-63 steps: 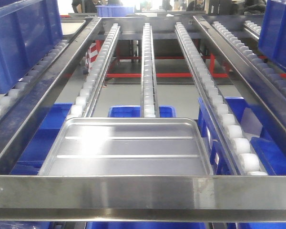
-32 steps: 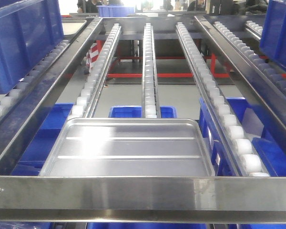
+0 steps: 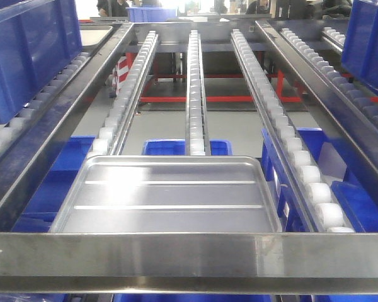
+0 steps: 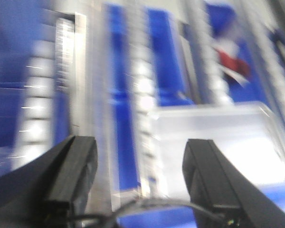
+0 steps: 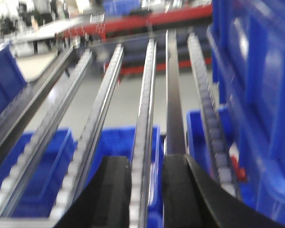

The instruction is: Grab silver tray and stack on right shelf

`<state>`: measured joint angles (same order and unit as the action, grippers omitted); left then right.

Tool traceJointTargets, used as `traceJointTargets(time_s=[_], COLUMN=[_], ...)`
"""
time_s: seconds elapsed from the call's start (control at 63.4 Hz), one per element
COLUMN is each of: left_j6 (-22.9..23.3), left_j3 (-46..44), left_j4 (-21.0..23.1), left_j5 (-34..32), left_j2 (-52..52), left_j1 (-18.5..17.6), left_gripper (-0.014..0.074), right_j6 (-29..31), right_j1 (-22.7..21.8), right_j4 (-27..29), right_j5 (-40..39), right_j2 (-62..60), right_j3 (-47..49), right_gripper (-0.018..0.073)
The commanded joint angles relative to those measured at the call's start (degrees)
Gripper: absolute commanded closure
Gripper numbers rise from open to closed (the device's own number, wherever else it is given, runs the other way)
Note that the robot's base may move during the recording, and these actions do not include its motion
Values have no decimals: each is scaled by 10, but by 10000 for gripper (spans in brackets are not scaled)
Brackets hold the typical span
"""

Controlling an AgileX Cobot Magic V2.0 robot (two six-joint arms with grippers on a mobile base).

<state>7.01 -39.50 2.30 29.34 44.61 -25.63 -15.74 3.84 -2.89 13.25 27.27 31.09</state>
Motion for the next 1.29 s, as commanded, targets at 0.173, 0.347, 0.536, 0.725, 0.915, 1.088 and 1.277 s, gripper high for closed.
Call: traceJointTargets(time_s=[0.173,0.347,0.536,0.725,0.915,1.088,1.277], left_j6=[-5,-4,2,3,29,101,122], left_j3=[-59,-85,-160,-224,-244,-244,-244], left_j4=[-2,1,4,64,47,2,2], left_j5=[-11,-1,143,213,210,182,130], left_j2=[69,113,174,260,331,370,408], left_j1=[-148,-117,-56,-47,-80,-81,-85], left_gripper=[279,263,220,221,221,221,225], right_j6=[3,3,1,-1,-49,-81,-99], right_j1=[115,207,243,243,243,243,243], right_j4=[0,0,0,0,0,0,0], right_j5=[76,84,120,240,314,302,255], right_j2=[110,183,261,350,427,472,527], right_j3=[88,97,116,206,263,266,266], right_gripper=[233,83,71,71,71,71,71])
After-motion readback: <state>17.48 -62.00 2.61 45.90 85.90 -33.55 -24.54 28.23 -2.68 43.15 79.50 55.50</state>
